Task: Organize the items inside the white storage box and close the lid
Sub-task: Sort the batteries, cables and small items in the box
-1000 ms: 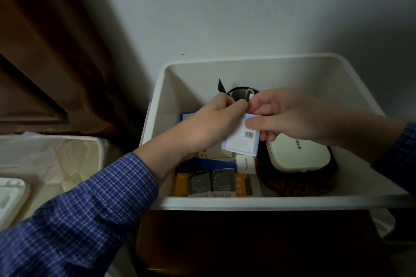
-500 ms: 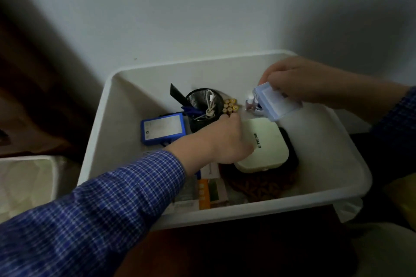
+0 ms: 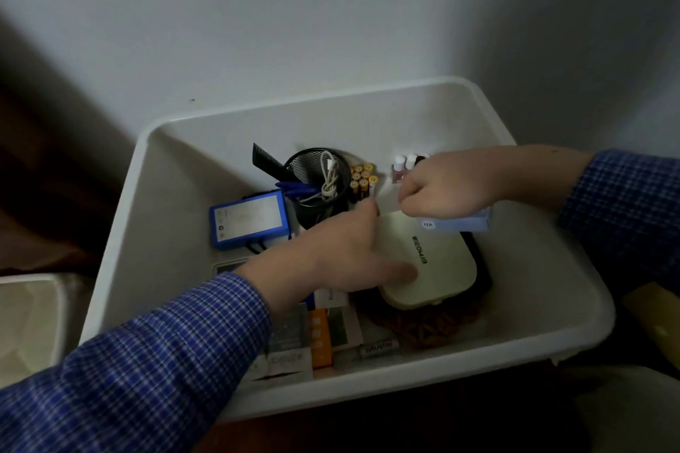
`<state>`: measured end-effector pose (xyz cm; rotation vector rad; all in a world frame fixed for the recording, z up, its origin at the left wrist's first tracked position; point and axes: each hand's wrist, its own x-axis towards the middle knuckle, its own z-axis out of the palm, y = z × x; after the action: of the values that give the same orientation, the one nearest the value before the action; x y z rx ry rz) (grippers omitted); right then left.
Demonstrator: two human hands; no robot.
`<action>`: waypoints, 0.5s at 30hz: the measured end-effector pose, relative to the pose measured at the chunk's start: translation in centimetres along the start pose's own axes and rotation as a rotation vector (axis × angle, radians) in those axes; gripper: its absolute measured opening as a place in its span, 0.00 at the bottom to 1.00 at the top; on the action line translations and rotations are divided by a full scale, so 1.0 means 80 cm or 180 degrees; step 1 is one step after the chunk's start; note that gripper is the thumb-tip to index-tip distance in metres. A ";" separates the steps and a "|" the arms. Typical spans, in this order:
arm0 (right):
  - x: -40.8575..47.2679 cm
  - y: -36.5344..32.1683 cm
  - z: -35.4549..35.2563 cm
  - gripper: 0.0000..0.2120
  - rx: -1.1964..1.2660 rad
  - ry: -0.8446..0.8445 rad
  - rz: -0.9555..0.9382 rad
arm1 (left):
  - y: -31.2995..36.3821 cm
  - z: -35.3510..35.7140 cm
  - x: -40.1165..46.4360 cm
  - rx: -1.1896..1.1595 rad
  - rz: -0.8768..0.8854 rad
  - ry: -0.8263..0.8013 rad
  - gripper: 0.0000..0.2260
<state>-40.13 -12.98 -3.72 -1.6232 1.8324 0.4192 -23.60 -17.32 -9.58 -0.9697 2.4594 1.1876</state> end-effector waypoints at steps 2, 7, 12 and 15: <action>0.004 -0.001 0.007 0.18 -0.0112 -0.0163 0.0040 | 0.001 -0.001 -0.002 0.0129 0.0040 -0.0038 0.33; 0.003 -0.002 0.021 0.18 -0.0460 -0.0246 -0.0019 | 0.008 -0.007 -0.007 0.0121 -0.0105 -0.0405 0.25; 0.000 -0.002 0.033 0.17 -0.0567 -0.0188 -0.0002 | 0.007 -0.002 -0.001 -0.0080 -0.0227 -0.0524 0.22; 0.003 0.004 0.037 0.16 -0.0459 -0.0234 -0.0006 | 0.001 0.000 0.010 -0.0026 -0.0285 -0.0504 0.22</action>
<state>-39.72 -11.25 -6.11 -1.6815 1.7810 0.6145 -24.25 -17.65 -9.87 -0.9391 2.2667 1.1974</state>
